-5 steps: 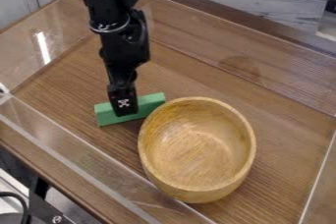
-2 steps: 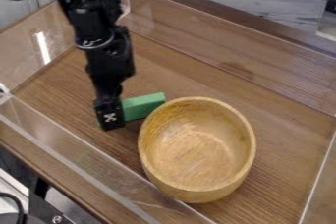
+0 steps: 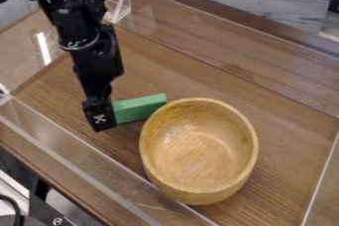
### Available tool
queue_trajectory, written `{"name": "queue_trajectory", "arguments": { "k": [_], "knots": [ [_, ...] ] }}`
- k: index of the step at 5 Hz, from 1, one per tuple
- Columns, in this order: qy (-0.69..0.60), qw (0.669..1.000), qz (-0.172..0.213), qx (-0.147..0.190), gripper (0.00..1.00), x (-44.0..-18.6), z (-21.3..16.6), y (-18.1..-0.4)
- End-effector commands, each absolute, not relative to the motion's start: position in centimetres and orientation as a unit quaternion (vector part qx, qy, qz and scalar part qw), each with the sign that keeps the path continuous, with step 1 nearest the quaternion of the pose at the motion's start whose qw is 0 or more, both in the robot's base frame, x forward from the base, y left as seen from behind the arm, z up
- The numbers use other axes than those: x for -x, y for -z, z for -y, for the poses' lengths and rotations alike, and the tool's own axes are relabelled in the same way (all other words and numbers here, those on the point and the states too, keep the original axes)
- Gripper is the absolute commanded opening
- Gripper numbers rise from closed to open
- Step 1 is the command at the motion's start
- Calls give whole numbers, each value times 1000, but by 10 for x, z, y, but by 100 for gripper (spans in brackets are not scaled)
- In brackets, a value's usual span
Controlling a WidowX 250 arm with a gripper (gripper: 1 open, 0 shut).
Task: Put the green block in the brown bowl
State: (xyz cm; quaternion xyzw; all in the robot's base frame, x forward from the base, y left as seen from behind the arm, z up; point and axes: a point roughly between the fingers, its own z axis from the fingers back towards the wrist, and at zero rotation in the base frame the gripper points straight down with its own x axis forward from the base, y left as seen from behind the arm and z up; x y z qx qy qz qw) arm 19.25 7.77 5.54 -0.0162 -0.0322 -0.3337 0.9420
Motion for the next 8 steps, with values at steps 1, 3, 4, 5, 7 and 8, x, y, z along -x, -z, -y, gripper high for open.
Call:
{"name": "queue_trajectory", "arguments": {
  "k": [1, 3, 4, 5, 7, 8],
  "knots": [
    [337, 940, 45, 9, 100, -198, -78, -58],
    [303, 952, 52, 8, 100, -199, -84, -44],
    [297, 953, 57, 7, 100, -208, -82, -37],
    [289, 955, 61, 6, 0, -215, -81, -34],
    [247, 967, 61, 2, 0, -203, -77, -35],
    [253, 965, 63, 2, 0, -199, -61, -45]
  ]
}}
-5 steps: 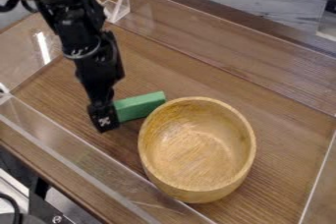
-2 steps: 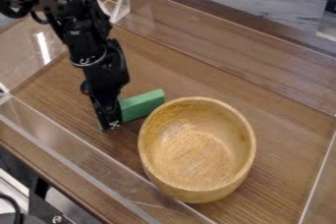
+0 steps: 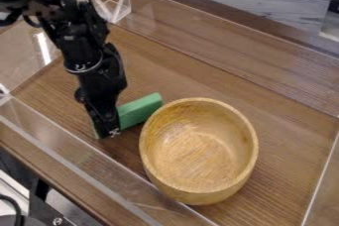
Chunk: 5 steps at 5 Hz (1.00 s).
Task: Put the green block in the brown bowl
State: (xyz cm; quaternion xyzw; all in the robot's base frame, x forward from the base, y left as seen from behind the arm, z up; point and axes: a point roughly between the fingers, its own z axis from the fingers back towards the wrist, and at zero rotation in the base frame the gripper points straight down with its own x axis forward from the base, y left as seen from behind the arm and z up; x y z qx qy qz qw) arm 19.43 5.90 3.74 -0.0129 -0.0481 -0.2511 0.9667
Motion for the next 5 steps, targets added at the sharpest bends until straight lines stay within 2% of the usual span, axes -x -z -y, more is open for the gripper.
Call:
{"name": "queue_trajectory", "arguments": {
  "k": [1, 3, 5],
  "knots": [
    [261, 963, 64, 2, 0, -196, -45, -52],
    [275, 959, 70, 3, 0, -186, -33, -67],
    [261, 963, 71, 5, 0, -195, -25, -72]
  ]
}}
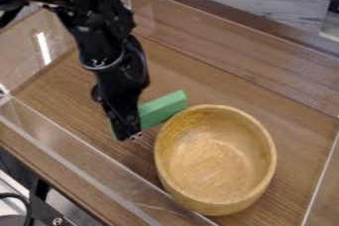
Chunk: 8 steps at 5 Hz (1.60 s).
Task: Put the green block in the brown bowl
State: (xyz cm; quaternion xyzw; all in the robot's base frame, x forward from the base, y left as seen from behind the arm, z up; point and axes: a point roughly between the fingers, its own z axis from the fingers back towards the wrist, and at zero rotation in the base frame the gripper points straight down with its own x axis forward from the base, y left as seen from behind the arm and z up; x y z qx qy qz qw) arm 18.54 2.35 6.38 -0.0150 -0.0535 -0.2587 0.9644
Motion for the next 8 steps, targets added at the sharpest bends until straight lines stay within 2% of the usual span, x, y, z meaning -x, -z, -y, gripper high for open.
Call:
{"name": "queue_trajectory", "arguments": {
  "k": [1, 3, 6, 8],
  "knots": [
    [249, 966, 71, 6, 0, -194, -21, -78],
    [246, 967, 70, 7, 0, -201, -15, -84],
    [217, 973, 73, 2, 0, -219, -3, -81],
    [254, 965, 70, 2, 0, -230, 0, -82]
  ]
}}
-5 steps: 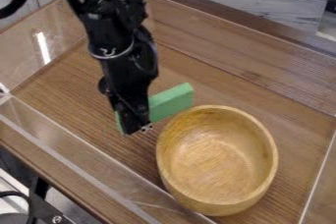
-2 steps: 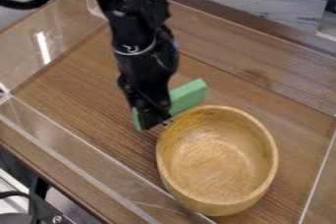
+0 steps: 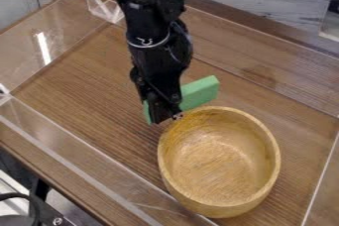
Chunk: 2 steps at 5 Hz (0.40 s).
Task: Put the green block in the brown bowl
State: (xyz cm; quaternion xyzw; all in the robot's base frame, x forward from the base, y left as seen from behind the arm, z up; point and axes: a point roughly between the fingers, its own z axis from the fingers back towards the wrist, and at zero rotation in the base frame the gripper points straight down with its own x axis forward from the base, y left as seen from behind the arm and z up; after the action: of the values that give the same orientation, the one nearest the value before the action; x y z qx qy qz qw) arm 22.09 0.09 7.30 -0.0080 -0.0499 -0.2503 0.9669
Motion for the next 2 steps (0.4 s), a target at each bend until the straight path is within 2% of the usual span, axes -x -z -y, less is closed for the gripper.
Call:
{"name": "queue_trajectory", "arguments": {
  "k": [1, 2],
  "knots": [
    [272, 960, 70, 5, 0, -230, 3, -89],
    [293, 953, 70, 8, 0, -229, 9, -95]
  ]
}}
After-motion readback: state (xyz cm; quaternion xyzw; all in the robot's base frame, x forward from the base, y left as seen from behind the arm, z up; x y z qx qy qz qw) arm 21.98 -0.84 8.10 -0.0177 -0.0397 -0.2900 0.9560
